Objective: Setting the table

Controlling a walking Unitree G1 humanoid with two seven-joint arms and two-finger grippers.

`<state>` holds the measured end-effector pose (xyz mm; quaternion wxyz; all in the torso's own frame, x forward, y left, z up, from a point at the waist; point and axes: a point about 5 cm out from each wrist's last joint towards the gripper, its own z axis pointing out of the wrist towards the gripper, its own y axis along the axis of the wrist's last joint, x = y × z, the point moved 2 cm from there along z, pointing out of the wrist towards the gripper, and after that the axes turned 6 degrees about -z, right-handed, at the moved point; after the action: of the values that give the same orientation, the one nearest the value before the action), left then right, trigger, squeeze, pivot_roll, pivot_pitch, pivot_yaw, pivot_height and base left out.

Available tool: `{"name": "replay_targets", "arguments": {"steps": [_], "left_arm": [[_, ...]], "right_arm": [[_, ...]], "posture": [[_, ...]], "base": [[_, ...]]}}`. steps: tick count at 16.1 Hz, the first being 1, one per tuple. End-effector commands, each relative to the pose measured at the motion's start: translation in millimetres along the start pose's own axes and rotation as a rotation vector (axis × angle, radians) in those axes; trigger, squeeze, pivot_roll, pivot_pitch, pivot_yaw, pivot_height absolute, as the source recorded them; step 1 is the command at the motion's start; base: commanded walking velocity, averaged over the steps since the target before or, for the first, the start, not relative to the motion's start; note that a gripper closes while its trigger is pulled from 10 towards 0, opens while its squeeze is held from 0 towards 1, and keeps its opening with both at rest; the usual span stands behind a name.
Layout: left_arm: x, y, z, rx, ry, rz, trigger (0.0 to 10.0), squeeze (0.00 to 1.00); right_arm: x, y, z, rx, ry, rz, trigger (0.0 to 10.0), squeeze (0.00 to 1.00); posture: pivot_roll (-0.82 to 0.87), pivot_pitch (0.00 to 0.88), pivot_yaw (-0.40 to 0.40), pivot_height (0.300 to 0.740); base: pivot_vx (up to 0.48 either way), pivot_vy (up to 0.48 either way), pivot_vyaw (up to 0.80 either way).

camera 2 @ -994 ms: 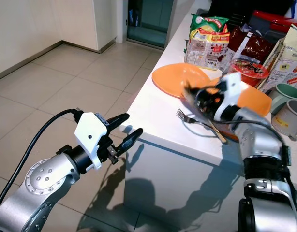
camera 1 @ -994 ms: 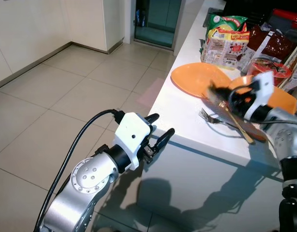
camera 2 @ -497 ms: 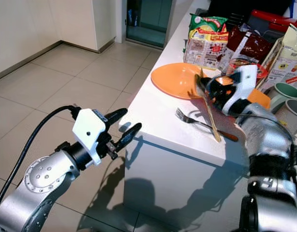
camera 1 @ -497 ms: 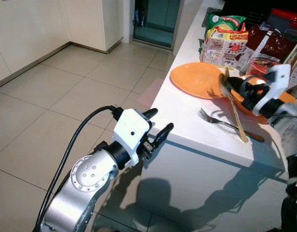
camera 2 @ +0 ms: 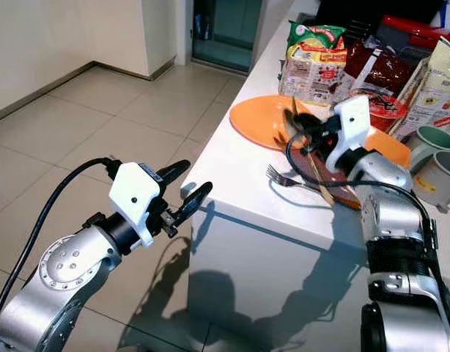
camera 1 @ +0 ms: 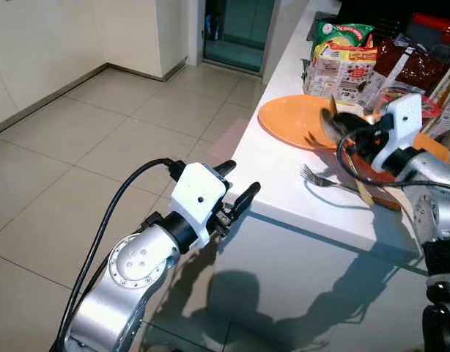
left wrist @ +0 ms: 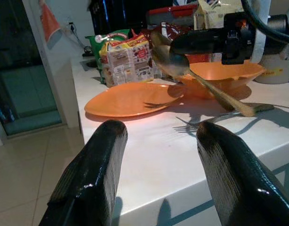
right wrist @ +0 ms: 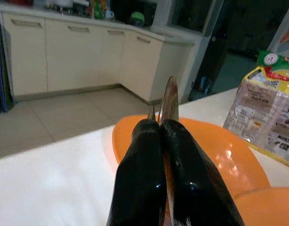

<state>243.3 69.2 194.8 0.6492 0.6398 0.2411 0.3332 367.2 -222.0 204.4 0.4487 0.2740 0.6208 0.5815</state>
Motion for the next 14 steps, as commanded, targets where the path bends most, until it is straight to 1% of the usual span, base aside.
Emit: {"name": "replay_targets", "arguments": {"steps": [1,5,9,12,13,14], "left_arm": [[-0.2,0.8,2.5,-0.006,-0.001,0.005,10.0,0.0],[-2.7,0.7,2.5,-0.01,-0.004,0.001,10.0,0.0],[-4.3,0.6,1.4,-0.013,-0.005,-0.004,10.0,0.0],[-5.0,-0.5,1.4,-0.01,-0.006,-0.007,10.0,0.0],[-5.3,-0.7,1.5,-0.01,-0.006,-0.008,10.0,0.0],[-6.0,-1.2,1.7,-0.01,-0.006,-0.01,10.0,0.0]], "right_arm": [[-7.4,9.5,-0.4,-0.037,-0.013,0.026,0.0,0.0],[-15.2,17.9,-2.7,-0.059,-0.008,0.046,0.0,0.0],[-25.6,21.4,-10.0,-0.062,-0.029,0.052,0.0,0.0],[-25.7,18.5,-12.2,-0.051,-0.032,0.056,0.0,0.0],[-24.7,17.8,-12.7,-0.054,-0.029,0.072,0.0,0.0],[-22.2,15.4,-13.3,-0.036,-0.003,0.074,0.0,0.0]], "posture": [[0.04,0.0,-0.098,0.74],[0.03,0.0,-0.106,0.74],[0.03,0.0,-0.108,0.74],[0.03,0.0,-0.107,0.74],[0.03,0.0,-0.108,0.74],[0.03,0.0,-0.11,0.74]], "base": [[0.0,0.0,0.0],[0.0,0.0,0.0],[0.0,0.0,0.0],[0.0,0.0,0.0],[0.0,0.0,0.0],[0.0,0.0,0.0]]}}
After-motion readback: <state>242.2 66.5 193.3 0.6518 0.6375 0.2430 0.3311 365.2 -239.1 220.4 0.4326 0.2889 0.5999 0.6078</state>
